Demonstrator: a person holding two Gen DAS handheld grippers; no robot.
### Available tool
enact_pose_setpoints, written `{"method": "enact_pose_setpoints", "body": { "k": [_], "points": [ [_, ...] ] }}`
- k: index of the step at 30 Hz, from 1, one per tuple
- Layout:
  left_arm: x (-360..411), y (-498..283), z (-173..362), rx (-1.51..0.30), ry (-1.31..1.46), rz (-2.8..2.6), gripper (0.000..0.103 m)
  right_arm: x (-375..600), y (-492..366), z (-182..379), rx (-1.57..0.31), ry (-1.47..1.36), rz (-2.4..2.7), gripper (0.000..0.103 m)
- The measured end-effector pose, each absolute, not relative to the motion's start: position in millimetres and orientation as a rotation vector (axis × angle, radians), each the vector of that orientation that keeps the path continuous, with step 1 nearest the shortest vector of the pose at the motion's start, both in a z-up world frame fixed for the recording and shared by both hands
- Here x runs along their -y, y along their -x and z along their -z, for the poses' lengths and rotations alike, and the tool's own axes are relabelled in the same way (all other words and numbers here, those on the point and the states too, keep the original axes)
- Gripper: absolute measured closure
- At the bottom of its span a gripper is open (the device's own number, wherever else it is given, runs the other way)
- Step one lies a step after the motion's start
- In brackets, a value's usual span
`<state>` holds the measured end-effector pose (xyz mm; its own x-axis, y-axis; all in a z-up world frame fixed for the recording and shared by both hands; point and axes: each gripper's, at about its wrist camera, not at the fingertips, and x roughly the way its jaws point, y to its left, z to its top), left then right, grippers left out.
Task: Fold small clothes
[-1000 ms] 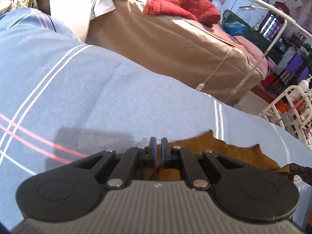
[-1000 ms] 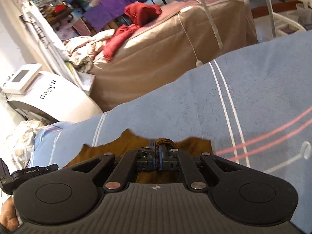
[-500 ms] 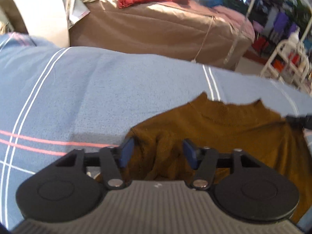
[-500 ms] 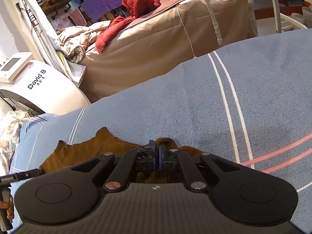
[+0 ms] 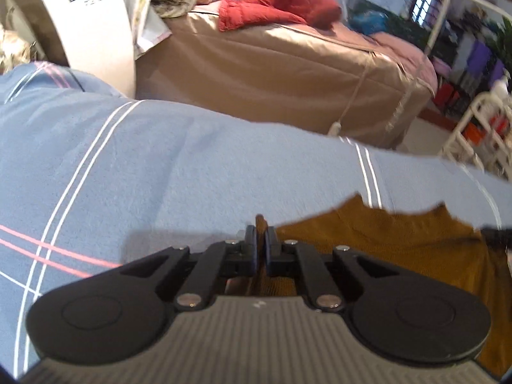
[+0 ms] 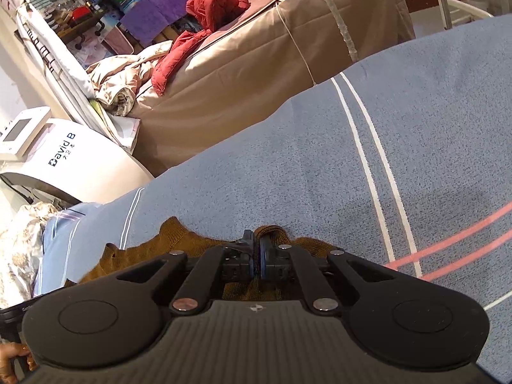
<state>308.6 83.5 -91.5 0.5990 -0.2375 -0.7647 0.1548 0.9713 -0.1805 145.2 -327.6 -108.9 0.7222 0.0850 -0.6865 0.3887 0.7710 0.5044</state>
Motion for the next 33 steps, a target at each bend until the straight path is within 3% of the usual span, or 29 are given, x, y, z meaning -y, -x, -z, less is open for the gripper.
{"method": "enact_pose_setpoints", "body": {
  "k": [6, 9, 10, 12, 13, 14, 15, 16, 19, 25, 33],
  "points": [
    [-78, -338, 108, -0.947, 0.081, 0.201, 0.099, 331, -151, 112, -0.743, -0.719, 0.208, 0.098],
    [-78, -337, 119, -0.941, 0.072, 0.176, 0.097, 328, -154, 115, -0.756, -0.696, 0.197, 0.100],
    [-79, -334, 118, -0.933, 0.069, 0.167, 0.091, 327, -154, 113, -0.756, -0.688, 0.189, 0.098],
    [-71, -323, 111, -0.917, -0.023, 0.130, 0.058, 328, -148, 106, -0.735, -0.695, 0.192, 0.078],
    [-64, -315, 105, -0.900, -0.095, 0.101, 0.030, 329, -143, 102, -0.720, -0.693, 0.196, 0.056],
    [-56, -304, 97, -0.865, -0.155, 0.087, 0.022, 330, -139, 97, -0.708, -0.674, 0.216, 0.040],
    [-48, -292, 88, -0.818, -0.209, 0.092, 0.022, 329, -133, 90, -0.689, -0.643, 0.238, 0.008],
    [-40, -279, 80, -0.785, -0.251, 0.106, 0.019, 328, -127, 83, -0.662, -0.609, 0.245, 0.000],
    [-16, -247, 59, -0.766, -0.303, 0.164, 0.004, 324, -112, 64, -0.636, -0.502, 0.216, 0.000],
    [42, -185, 40, -0.797, -0.262, 0.329, 0.004, 326, -82, 52, -0.681, -0.460, 0.196, 0.000],
    [131, -83, 68, -0.799, -0.339, 0.524, 0.007, 342, -42, 68, -0.730, -0.576, 0.200, 0.000]
  ]
}}
